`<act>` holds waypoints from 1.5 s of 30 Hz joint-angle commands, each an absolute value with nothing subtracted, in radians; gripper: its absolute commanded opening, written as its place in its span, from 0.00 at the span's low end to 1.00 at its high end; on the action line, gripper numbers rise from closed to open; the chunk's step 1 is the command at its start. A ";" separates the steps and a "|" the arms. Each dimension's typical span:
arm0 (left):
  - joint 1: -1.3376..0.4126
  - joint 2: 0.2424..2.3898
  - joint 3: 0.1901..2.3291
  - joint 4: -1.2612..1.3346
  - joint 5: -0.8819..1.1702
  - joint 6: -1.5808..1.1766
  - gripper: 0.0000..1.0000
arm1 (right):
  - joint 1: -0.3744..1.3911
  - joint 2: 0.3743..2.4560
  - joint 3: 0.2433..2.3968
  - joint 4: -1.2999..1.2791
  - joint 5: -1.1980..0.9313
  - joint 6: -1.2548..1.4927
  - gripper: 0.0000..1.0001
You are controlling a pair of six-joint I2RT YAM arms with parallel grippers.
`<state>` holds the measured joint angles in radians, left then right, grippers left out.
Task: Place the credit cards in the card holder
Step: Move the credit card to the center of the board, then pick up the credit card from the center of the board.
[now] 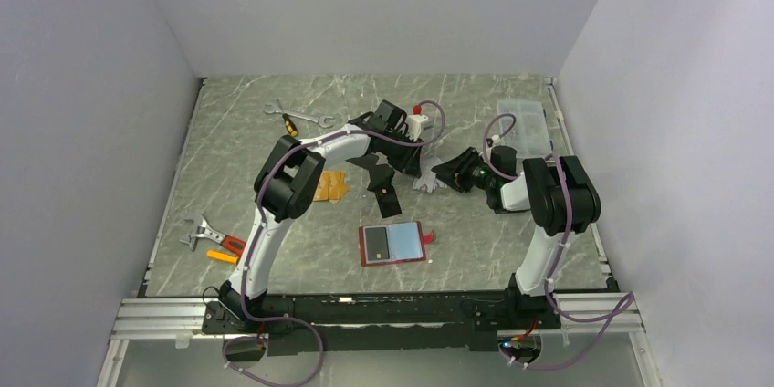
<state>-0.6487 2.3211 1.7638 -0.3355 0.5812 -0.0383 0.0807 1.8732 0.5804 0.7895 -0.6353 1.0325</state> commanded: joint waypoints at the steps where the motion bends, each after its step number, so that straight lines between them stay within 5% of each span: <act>1: -0.693 2.326 1.730 -0.347 0.689 -0.076 0.30 | 0.106 1.869 0.566 0.848 -0.680 1.048 0.36; 28: -0.695 2.317 1.721 -0.333 0.686 -0.077 0.29 | 0.132 1.854 0.557 0.986 -0.757 1.093 0.30; 45: -0.682 2.289 1.702 -0.333 0.663 -0.060 0.28 | 0.136 1.650 0.684 0.390 -0.575 0.728 0.47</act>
<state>-0.6716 2.3157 1.7210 -0.2962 0.6678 -0.0723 0.1303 1.7161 0.6155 0.5499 -0.6441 0.8707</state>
